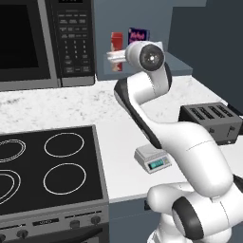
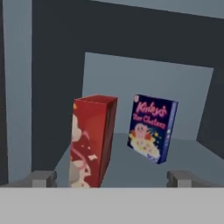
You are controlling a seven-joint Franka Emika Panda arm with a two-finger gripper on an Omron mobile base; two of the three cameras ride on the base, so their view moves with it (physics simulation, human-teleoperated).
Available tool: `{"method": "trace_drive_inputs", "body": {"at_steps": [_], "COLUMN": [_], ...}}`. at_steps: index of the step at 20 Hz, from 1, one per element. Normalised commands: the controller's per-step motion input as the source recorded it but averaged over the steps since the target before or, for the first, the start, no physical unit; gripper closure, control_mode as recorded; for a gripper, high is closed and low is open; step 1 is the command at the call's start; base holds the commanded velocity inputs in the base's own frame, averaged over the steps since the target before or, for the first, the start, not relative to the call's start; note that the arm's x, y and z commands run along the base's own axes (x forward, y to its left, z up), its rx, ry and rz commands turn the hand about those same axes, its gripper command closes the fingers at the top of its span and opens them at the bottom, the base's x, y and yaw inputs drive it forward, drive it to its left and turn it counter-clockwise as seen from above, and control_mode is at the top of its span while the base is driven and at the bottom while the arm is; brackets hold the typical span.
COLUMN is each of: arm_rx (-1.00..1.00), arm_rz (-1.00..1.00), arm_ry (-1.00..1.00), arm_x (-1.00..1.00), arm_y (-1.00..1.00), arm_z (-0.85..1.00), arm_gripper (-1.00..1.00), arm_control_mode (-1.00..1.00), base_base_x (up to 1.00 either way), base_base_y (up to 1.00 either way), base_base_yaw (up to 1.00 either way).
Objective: Pick the cereal and place it on the digital scale for weighing, and close the cabinet.
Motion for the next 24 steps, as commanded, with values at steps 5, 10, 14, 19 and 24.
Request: {"method": "trace_drive_inputs", "body": {"at_steps": [5,10,14,19,24], "arm_rx": [0.04,0.12,0.11,0.01,0.0], "arm_rz": [-0.02,0.0,0.0,0.0,0.0], "arm_ry": [0.0,0.0,0.0,0.0,0.0], "arm_x": [0.29,0.19,0.21,0.16,0.13], "arm_y": [0.0,0.0,0.0,0.02,0.11], "arm_z": [0.0,0.0,0.0,0.0,0.0], "arm_gripper": [-1.0,-1.0,-1.0,-1.0,-1.0], "arm_control_mode": [-1.0,-1.0,-1.0,-1.0,-1.0], "base_base_x": [0.0,0.0,0.0,0.0,0.0], "base_base_y": [0.0,0.0,0.0,0.0,0.0], "base_base_yaw": [0.0,0.0,0.0,0.0,0.0]}}
